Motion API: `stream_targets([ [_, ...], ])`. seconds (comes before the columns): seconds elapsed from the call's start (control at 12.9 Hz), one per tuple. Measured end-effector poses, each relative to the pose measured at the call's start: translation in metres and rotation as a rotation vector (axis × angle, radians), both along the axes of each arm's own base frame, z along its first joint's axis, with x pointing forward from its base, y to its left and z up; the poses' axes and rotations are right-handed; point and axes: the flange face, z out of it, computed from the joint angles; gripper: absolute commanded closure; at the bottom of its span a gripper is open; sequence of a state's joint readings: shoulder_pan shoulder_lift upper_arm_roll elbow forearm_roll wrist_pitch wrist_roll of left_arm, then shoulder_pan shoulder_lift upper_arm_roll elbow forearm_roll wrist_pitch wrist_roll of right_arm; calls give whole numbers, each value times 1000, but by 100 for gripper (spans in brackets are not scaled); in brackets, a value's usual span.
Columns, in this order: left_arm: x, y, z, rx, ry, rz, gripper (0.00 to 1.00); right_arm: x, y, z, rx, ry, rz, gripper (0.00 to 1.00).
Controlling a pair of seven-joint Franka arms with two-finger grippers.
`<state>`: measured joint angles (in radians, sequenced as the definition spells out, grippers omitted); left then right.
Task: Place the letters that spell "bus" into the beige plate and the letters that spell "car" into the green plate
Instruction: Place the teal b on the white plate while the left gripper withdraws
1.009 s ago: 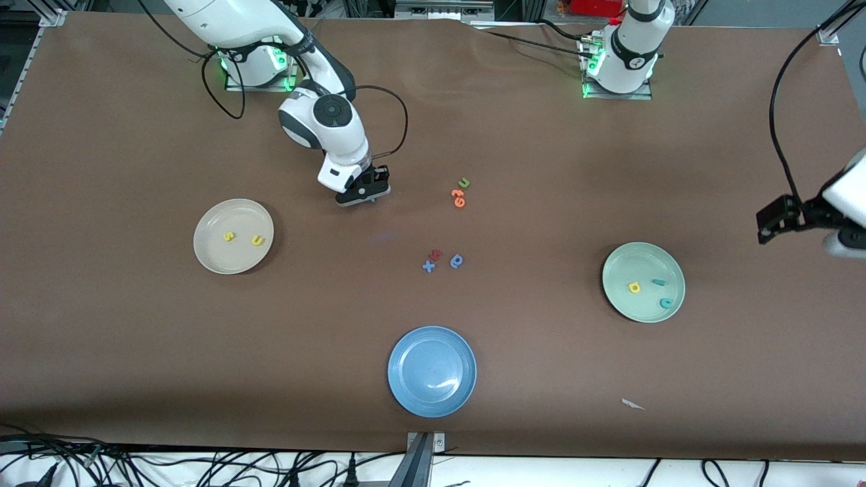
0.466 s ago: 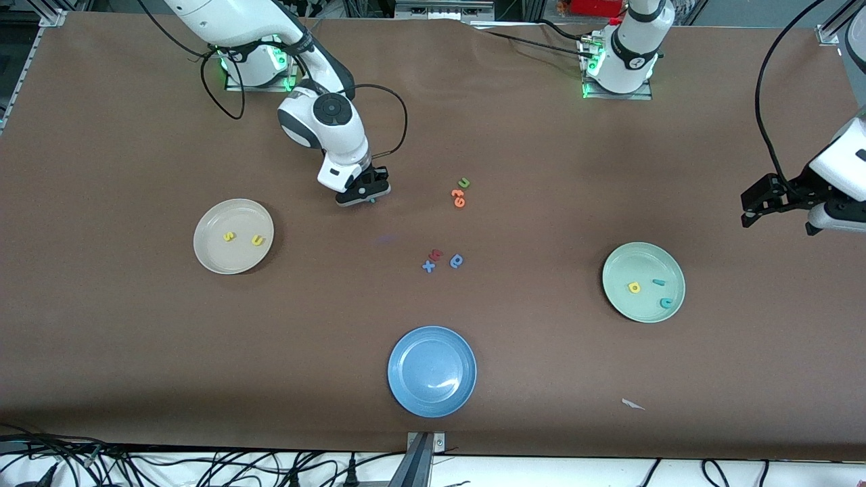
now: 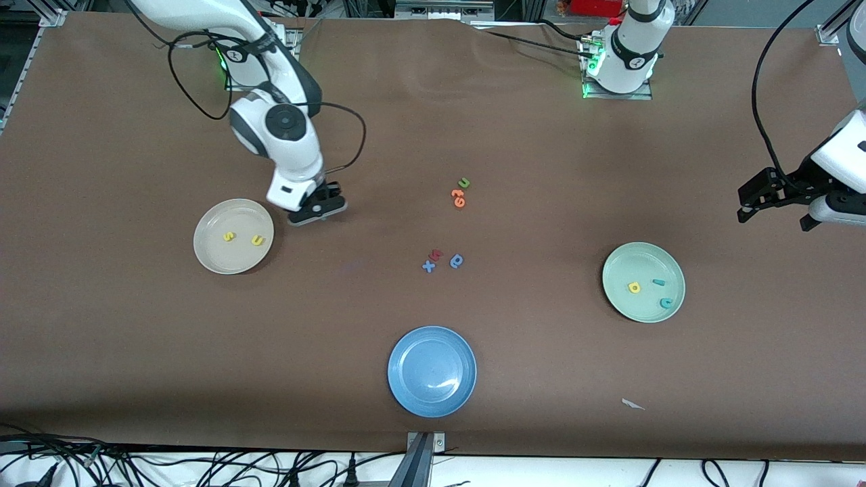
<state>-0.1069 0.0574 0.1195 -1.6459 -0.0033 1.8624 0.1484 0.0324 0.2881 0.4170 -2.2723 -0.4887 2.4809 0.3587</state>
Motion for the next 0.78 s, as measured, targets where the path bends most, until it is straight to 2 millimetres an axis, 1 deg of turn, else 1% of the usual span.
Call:
stream_targets([
  [0.16,0,0,0,0,0,1,0,15,-36,12,-37,18,65,77],
  [0.31,0,1,0,0,0,1,0,28,-76,14,-52,47,114,70],
  [0.39,0,1,0,0,-2,2,0,32,-92,13,-57,60,122,67],
  [0.47,0,1,1,0,-4,2,0,34,-102,12,-60,68,124,65],
  [0.54,0,2,1,0,-4,3,0,35,-106,12,-61,71,122,59],
  [0.62,0,1,1,0,-4,2,0,34,-106,12,-62,74,123,48],
  [0.7,0,1,1,0,-4,2,0,34,-105,11,-64,77,125,44],
  [0.78,0,1,1,0,-4,2,0,33,-105,11,-66,80,126,42],
])
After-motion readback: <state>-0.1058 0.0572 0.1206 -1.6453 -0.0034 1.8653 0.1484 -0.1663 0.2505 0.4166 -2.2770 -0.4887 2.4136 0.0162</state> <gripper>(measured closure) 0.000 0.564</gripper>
